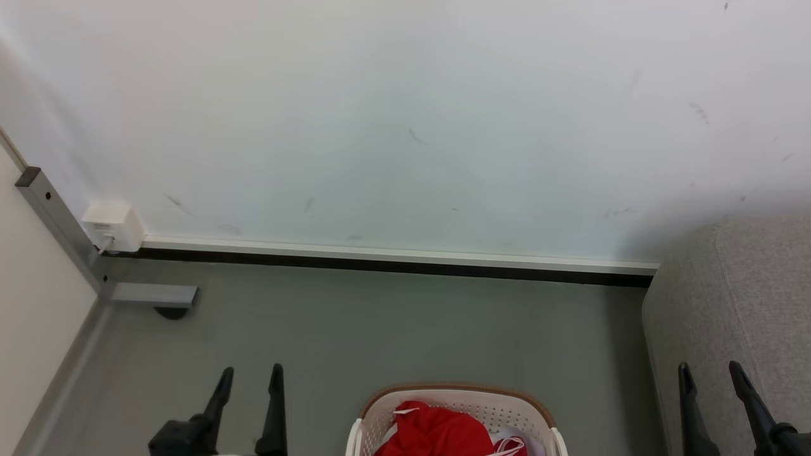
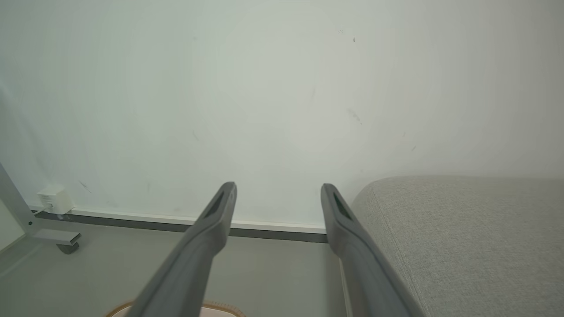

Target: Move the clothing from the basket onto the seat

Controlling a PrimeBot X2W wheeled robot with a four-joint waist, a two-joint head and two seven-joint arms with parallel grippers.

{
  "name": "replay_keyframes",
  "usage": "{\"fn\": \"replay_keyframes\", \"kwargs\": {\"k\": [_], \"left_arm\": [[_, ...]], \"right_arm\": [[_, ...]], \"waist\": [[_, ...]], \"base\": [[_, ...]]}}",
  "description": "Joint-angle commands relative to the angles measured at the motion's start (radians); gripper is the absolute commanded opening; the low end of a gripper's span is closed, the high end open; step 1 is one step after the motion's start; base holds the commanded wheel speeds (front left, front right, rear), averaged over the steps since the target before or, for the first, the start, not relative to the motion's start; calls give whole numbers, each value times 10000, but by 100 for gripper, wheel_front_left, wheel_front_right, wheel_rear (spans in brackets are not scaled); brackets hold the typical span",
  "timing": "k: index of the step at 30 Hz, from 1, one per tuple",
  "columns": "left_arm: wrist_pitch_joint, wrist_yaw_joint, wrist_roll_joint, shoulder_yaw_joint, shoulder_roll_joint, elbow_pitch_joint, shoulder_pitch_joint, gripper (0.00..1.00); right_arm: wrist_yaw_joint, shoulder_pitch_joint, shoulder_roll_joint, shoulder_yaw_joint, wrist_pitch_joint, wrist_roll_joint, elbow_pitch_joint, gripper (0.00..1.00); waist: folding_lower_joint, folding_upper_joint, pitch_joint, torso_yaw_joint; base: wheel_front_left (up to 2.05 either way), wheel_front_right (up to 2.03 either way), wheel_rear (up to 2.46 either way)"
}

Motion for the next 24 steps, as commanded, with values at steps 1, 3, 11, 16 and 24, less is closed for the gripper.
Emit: {"fn": "replay_keyframes", "kwargs": {"k": [1, 3, 11, 16, 24], "left_arm": [[-134, 44, 257, 27, 74, -57, 84, 100], [-178, 23, 391, 17, 74, -74, 61, 100], [-304, 76, 794, -64, 78, -113, -9, 100], [-392, 35, 1114, -152, 76, -67, -62, 100], [-416, -662, 1165, -1143, 73, 852, -1011, 100]], "right_arm": [[-21, 103, -8, -52, -81, -118, 35, 100], [-21, 113, -2, -58, -139, -175, 77, 100], [-23, 116, 1, -77, -268, -475, 170, 100], [-24, -17, -1, -63, -356, -599, 115, 100], [-24, -636, -3, -94, -374, -582, -175, 100]], "waist": [[0, 0, 10, -9], [0, 0, 35, -16], [0, 0, 153, -82], [0, 0, 298, -186], [0, 0, 1458, -425]], "base": [[0, 0, 0], [0, 0, 0], [0, 0, 0], [0, 0, 0], [0, 0, 0]]}}
